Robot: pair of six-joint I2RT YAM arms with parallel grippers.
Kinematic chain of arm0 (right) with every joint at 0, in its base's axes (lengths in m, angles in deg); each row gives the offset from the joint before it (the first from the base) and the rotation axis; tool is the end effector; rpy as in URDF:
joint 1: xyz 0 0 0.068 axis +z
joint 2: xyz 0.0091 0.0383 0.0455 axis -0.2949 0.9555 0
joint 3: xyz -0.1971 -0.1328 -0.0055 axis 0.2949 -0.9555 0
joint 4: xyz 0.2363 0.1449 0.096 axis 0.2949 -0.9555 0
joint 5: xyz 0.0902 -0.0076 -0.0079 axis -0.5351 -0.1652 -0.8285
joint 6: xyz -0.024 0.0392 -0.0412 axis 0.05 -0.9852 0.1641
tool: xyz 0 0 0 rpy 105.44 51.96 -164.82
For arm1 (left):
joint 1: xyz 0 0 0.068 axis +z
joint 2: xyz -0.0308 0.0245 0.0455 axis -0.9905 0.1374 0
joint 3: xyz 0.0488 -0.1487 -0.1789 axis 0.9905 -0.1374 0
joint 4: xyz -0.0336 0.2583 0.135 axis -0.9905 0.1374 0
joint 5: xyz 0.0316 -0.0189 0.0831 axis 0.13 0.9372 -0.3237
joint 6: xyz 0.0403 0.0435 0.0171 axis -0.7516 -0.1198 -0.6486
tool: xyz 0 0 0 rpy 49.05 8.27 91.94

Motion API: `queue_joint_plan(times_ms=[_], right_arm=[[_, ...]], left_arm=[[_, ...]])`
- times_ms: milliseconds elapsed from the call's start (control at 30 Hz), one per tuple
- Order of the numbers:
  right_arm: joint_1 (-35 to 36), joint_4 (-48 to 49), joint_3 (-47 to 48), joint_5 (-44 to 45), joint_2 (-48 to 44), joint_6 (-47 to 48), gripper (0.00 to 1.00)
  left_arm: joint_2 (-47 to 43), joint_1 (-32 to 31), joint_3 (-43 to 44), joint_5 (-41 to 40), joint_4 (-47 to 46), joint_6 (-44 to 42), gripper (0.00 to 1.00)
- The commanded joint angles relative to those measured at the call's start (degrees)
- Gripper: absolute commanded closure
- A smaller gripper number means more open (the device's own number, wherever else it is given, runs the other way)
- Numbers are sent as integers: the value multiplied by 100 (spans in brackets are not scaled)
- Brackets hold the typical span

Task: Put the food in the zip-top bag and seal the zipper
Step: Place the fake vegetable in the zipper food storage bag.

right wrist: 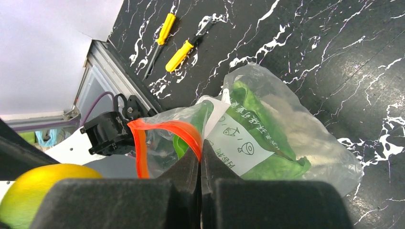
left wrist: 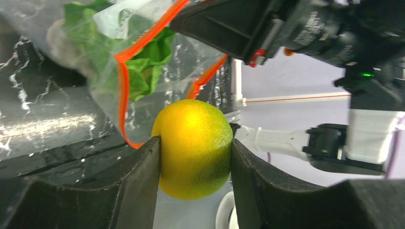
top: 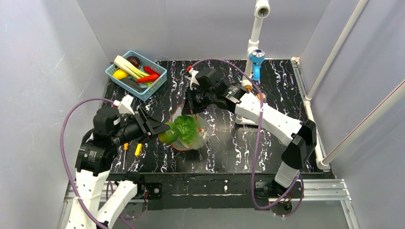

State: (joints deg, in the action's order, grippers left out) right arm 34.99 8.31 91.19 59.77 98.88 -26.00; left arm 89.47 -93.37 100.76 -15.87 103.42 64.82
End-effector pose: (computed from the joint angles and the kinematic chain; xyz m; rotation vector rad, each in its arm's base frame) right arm 0.2543 0.3446 0.3325 -0.5884 2.2656 1.0306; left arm 0.1583 -0.0559 0.3932 -0.3233 2.0637 -1.2102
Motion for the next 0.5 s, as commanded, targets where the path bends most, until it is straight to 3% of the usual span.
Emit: queue_joint_plan(times_ms=[0,300,467], right_arm=[[-27,117,450,56,58,-156,99],[-28,-69,642,149,109,-18,99],[-26,-21,613,16,83,35,99]], left_arm=[[393,-660,85,-904,376,-413,100],[1199,-2535,742,-4009,1014,-497,100],[1781,-2794,970,-4449,1207,-416,100]])
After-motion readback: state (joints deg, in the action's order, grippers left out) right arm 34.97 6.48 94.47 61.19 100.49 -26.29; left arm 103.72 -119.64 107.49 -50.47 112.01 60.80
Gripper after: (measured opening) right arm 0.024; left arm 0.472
